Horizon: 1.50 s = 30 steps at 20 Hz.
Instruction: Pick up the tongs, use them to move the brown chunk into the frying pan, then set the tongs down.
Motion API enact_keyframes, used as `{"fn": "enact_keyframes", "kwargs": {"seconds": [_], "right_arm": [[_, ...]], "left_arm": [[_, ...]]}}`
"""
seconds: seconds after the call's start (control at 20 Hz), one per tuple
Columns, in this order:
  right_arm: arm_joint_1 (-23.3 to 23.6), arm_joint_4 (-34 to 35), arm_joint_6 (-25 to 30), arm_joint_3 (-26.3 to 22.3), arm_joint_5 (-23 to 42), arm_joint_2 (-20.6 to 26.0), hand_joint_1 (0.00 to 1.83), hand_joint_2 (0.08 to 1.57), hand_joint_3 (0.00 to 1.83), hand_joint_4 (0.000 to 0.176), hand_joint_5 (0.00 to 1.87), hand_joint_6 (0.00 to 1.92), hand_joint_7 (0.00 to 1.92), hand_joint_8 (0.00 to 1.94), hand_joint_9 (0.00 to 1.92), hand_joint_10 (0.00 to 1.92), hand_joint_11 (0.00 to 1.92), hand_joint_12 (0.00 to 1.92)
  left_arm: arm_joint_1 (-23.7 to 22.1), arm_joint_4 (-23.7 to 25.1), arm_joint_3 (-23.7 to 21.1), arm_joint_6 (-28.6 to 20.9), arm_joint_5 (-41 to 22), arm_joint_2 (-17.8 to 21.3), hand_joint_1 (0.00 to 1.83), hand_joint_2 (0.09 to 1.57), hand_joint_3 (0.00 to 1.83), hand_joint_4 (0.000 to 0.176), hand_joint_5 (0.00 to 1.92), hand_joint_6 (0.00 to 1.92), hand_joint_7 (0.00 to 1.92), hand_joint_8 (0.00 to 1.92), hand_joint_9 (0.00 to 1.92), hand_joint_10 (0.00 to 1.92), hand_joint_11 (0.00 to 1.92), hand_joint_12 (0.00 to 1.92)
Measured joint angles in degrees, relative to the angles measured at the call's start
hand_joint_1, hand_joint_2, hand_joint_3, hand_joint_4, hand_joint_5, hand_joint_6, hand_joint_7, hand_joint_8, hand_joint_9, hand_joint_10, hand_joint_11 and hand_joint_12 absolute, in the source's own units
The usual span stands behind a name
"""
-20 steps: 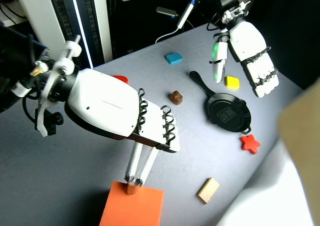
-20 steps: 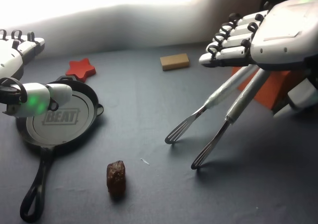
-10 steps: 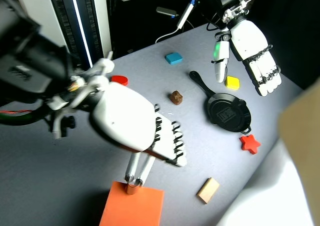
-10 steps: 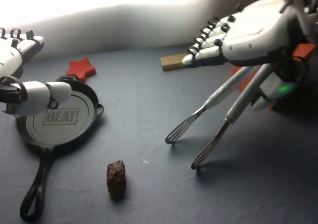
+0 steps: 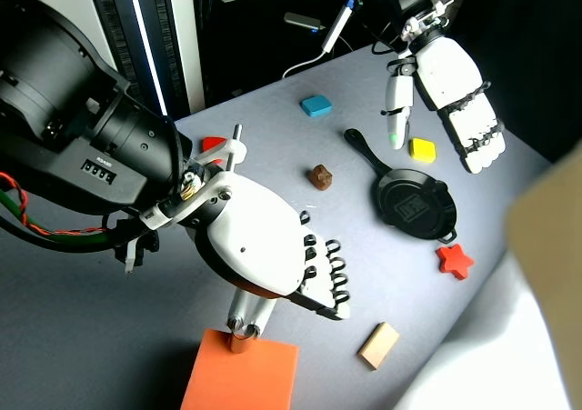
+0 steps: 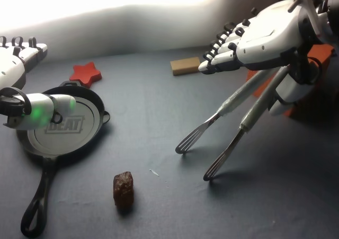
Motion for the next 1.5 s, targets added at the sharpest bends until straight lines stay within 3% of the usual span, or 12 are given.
{"fn": "enact_keyframes", "kwargs": {"seconds": [0.75,1.5], "right_arm": [[-2.67,-0.02,-0.13,5.03,1.49,-3.52,1.06,0.96,0.00,0.000,0.00,0.00,0.00,0.00,0.00,0.00,0.00,0.00],[-5.40,-0.02,-8.31,7.30,1.05,-6.38,1.07,0.96,0.00,0.000,0.00,0.00,0.00,0.00,0.00,0.00,0.00,0.00]], "left_arm": [[0.13,-0.07,-0.28,0.13,-0.68,0.00,0.11,1.24,0.00,0.000,0.00,0.00,0.03,0.01,0.02,0.01,0.02,0.01],[1.09,-0.11,-0.66,0.46,-1.51,-0.04,0.05,1.24,0.00,0.000,0.00,0.00,0.03,0.00,0.02,0.00,0.00,0.11]]}}
